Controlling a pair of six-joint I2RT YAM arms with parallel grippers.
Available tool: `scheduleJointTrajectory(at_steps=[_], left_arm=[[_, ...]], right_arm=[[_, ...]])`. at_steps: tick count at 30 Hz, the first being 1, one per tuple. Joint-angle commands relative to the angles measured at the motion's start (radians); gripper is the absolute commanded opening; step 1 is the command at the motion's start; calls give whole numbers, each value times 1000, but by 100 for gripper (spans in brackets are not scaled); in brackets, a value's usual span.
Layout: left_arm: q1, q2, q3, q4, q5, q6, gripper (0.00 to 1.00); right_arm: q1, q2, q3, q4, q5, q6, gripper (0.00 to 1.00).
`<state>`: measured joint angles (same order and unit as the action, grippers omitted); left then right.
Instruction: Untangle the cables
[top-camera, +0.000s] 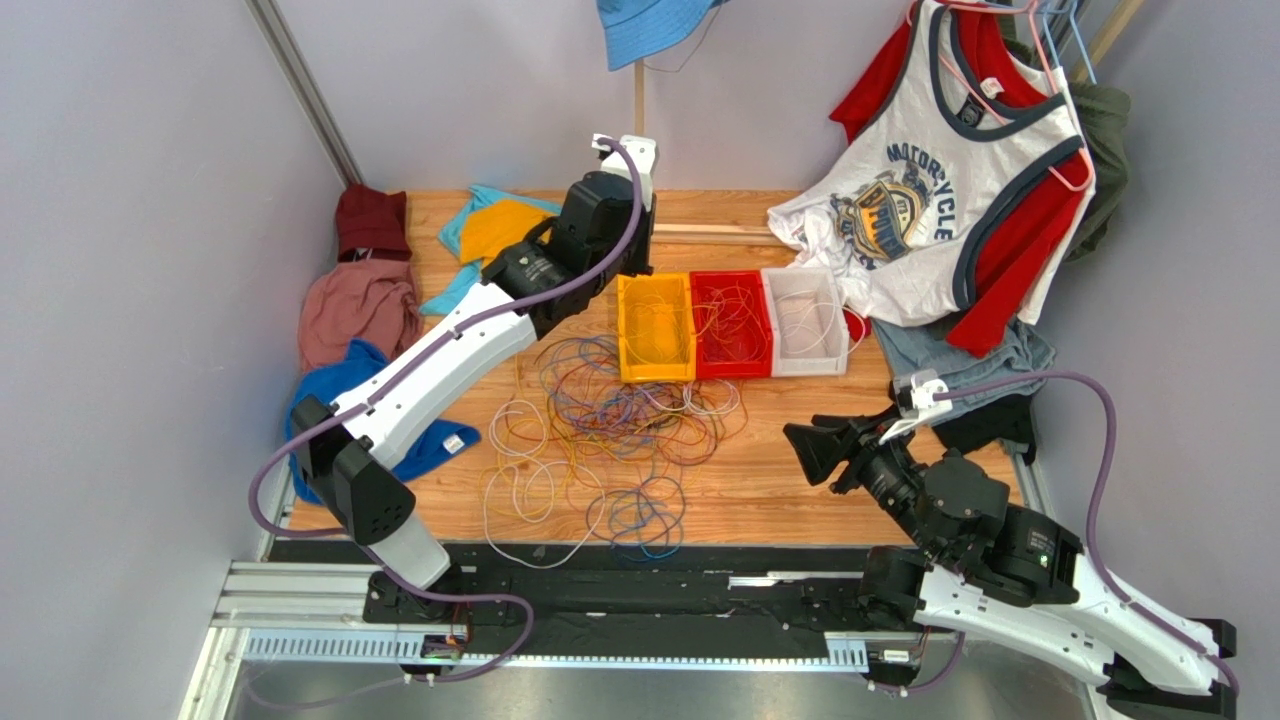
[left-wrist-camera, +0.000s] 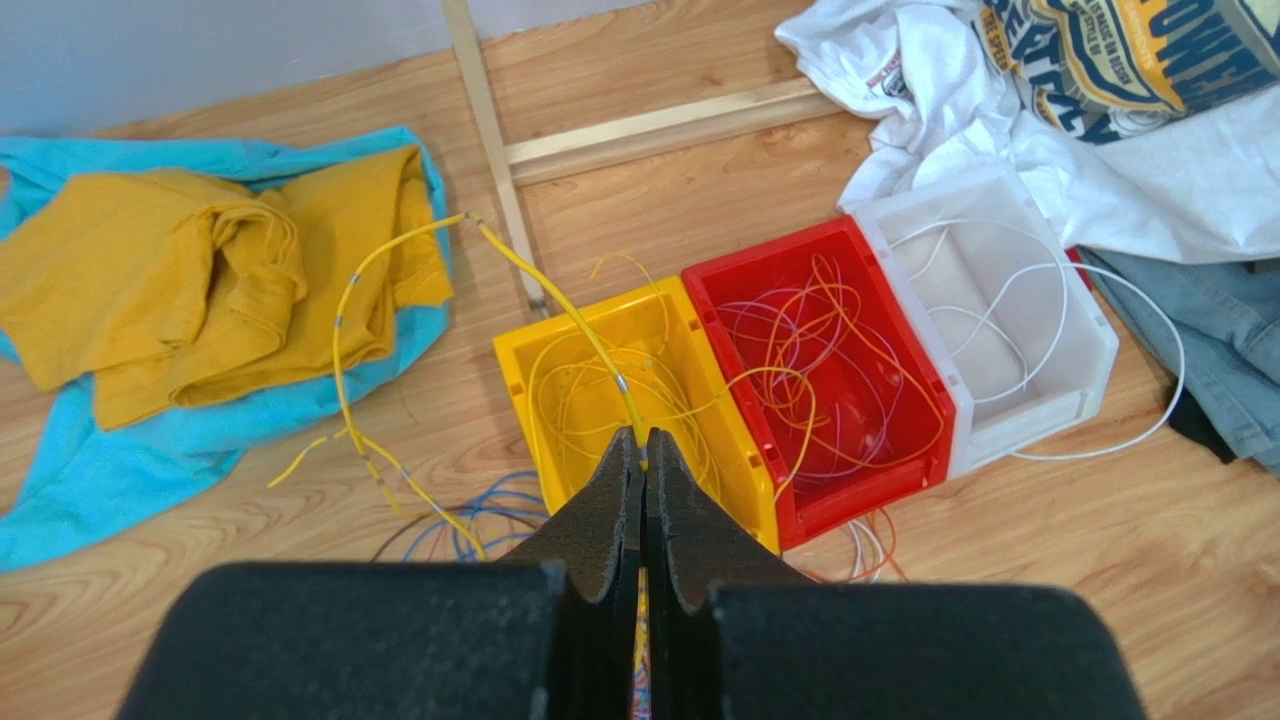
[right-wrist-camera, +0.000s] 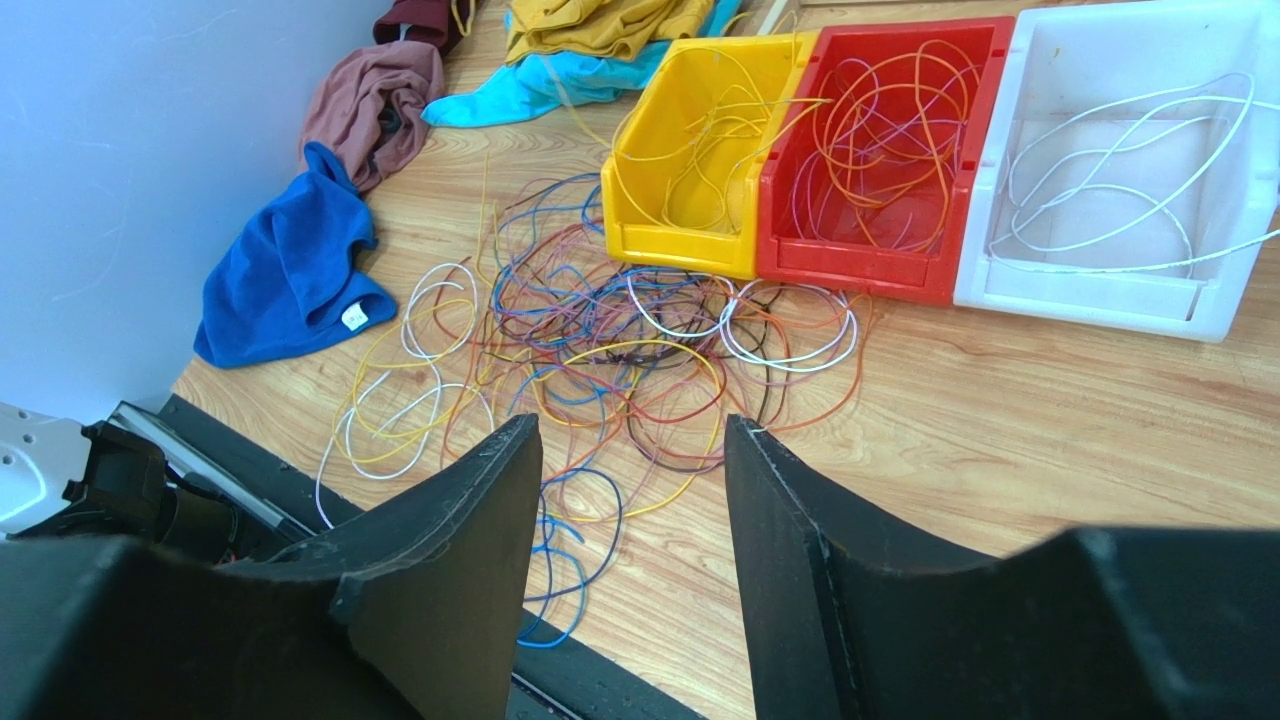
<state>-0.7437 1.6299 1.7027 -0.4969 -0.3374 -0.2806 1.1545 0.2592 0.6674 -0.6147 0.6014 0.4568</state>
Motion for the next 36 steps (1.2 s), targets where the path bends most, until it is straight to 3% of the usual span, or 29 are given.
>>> scheduleJointTrajectory(at_steps=[1, 23, 29, 36], left_arm=[[1, -32, 0, 20, -25, 26, 0], [1, 208, 51, 106, 150, -65, 0], [1, 254, 26, 220, 282, -112, 0], [0, 179, -54, 431, 374, -111, 0]], right_arm=[[4, -5, -8, 13, 8, 11, 52], [2, -2, -26, 15, 8, 16, 52], [2, 2, -26, 10, 11, 16, 52], [2, 6, -28, 10, 11, 17, 52]])
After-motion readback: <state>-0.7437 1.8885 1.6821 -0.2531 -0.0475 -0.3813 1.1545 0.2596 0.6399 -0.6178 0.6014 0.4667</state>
